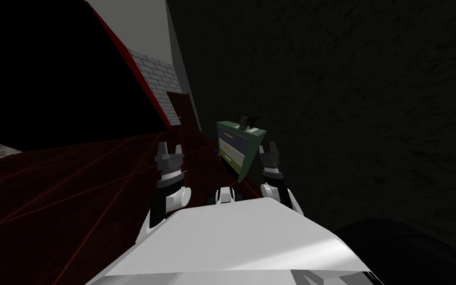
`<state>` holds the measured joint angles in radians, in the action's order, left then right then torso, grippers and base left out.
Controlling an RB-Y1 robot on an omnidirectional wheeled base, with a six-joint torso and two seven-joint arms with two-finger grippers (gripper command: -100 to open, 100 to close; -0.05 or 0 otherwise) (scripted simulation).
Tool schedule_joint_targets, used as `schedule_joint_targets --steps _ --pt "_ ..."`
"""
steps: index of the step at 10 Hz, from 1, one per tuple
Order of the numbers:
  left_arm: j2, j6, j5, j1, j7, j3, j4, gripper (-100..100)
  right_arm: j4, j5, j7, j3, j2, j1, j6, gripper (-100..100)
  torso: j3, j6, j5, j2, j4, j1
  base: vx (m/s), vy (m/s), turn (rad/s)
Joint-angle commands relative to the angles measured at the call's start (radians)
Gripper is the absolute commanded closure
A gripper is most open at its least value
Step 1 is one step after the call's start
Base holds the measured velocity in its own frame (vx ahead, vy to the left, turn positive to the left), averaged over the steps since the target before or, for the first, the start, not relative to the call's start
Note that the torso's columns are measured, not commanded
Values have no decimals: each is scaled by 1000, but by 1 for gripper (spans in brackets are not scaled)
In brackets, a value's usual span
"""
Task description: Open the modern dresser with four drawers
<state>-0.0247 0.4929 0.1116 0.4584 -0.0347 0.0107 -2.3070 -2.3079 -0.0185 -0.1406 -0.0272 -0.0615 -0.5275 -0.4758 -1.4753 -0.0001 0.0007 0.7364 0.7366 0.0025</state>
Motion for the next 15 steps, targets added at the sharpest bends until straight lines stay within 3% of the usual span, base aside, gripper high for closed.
schedule_joint_targets --steps 1,2,4,5,7,10,11,12,13,14,15 --pt "0 0 0 0 0 0 0 0 61 -45 23 -7 -71 -11 71 -100 -1 0 0 0 1 0 27 101 186" --pt "0 0 0 0 0 0 0 0 68 -45 23 -7 -71 -11 71 -100 -1 0 0 1 1 -1 15 76 49" --pt "0 0 0 0 0 0 0 0 140 -89 44 -23 -124 -16 144 -100 0 -1 -1 2 2 -3 26 86 246" --pt "0 0 0 0 0 0 0 0 140 -89 44 -23 -124 -16 145 -100 -1 0 -1 1 1 -2 36 87 91" --pt "0 0 0 0 0 0 0 0 207 -142 67 -42 -174 -22 217 -100 0 0 -1 2 2 -2 26 112 273" --pt "0 0 0 0 0 0 0 0 267 -171 80 -52 -197 -26 279 -100 -1 0 -1 1 1 -3 42 91 137" --pt "0 0 0 0 0 0 0 0 312 -201 94 -62 -220 -30 315 -100 -1 0 -1 2 1 -4 45 81 208" --pt "0 0 0 0 0 0 0 0 314 -201 94 -62 -220 -30 327 -100 -1 0 -1 1 1 -3 36 71 133" --pt "0 0 0 0 0 0 0 0 353 -232 107 -73 -241 -33 364 -100 0 1 -1 2 2 -3 29 92 283" --pt "0 0 0 0 0 0 0 0 362 -232 107 -73 -241 -33 377 -100 0 -1 -1 2 2 -1 44 80 147" --pt "0 0 0 0 0 0 0 0 412 -265 121 -83 -262 -37 413 -100 -1 1 -1 2 1 -2 61 110 266"
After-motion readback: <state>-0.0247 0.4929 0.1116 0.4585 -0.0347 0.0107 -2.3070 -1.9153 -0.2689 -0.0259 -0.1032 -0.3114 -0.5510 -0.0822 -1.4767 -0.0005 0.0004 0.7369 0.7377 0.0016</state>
